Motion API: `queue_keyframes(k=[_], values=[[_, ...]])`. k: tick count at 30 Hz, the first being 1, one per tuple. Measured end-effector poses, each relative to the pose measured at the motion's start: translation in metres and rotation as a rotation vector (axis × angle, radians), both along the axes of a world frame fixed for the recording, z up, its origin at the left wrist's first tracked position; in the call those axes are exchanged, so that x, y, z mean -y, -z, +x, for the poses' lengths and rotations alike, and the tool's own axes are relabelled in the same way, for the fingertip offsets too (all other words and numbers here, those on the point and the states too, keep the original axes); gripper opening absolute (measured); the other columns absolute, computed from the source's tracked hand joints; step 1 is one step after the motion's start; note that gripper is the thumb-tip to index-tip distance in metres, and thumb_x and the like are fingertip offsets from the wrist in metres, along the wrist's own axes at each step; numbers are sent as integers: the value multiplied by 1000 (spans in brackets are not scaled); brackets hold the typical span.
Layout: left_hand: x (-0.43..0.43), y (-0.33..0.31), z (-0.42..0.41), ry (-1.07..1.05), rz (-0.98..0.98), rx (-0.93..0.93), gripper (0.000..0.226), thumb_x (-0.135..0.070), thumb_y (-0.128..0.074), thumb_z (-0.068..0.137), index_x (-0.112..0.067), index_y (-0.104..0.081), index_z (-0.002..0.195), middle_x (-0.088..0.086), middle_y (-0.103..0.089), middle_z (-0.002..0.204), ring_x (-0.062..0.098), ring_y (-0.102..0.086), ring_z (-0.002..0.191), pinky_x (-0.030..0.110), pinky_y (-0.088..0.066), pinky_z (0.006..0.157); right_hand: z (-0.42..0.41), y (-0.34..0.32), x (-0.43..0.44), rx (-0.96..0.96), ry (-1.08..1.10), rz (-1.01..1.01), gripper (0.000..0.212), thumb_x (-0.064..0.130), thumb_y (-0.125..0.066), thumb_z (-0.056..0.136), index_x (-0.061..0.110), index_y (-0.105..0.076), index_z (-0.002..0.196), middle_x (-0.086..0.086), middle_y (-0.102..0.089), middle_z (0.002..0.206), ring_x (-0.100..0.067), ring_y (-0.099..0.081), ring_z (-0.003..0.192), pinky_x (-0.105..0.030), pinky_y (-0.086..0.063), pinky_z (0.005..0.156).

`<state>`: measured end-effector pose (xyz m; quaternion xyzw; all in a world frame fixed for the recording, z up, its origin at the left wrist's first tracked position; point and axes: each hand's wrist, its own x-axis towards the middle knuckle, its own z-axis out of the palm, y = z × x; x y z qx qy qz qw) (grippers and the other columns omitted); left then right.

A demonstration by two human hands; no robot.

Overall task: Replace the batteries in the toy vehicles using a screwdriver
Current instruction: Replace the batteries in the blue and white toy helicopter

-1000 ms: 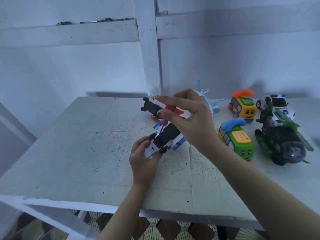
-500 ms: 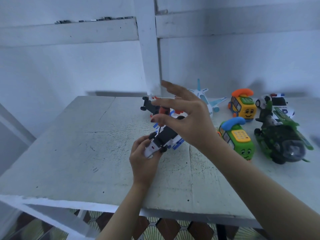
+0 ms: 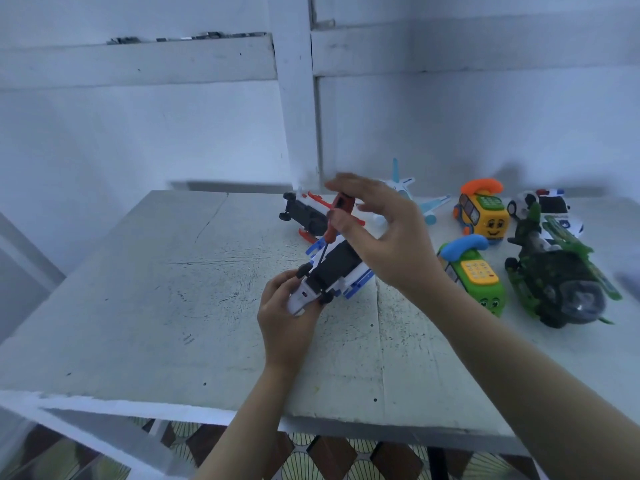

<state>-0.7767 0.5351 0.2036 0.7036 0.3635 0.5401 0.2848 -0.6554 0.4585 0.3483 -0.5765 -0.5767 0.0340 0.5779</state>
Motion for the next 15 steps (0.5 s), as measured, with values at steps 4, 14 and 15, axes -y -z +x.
queue_keyframes(k=[4, 14, 15], values=[[-2, 3, 0, 1, -5, 2, 38, -2, -88, 62, -1, -72, 96, 4, -66, 107, 5, -58, 95, 4, -44, 80, -1, -4, 0, -95, 12, 30, 20, 15, -75, 80, 24, -74, 98, 4, -71, 87, 3, -57, 91, -13, -45, 79], [-3, 3, 1, -19, -34, 13, 41, -5, -89, 62, -1, -72, 98, 2, -65, 107, 6, -60, 95, 5, -45, 80, 11, -7, 16, 411, 46, -223, 18, 21, -69, 85, 15, -61, 100, 8, -64, 81, -11, -59, 67, -25, -51, 64], [-3, 3, 1, -26, -32, 12, 40, -4, -89, 61, -1, -72, 98, 1, -65, 107, 4, -59, 94, 4, -44, 81, 13, -7, 18, 409, 35, -263, 16, 21, -70, 84, 15, -61, 95, 7, -64, 79, -7, -57, 65, -24, -51, 63]])
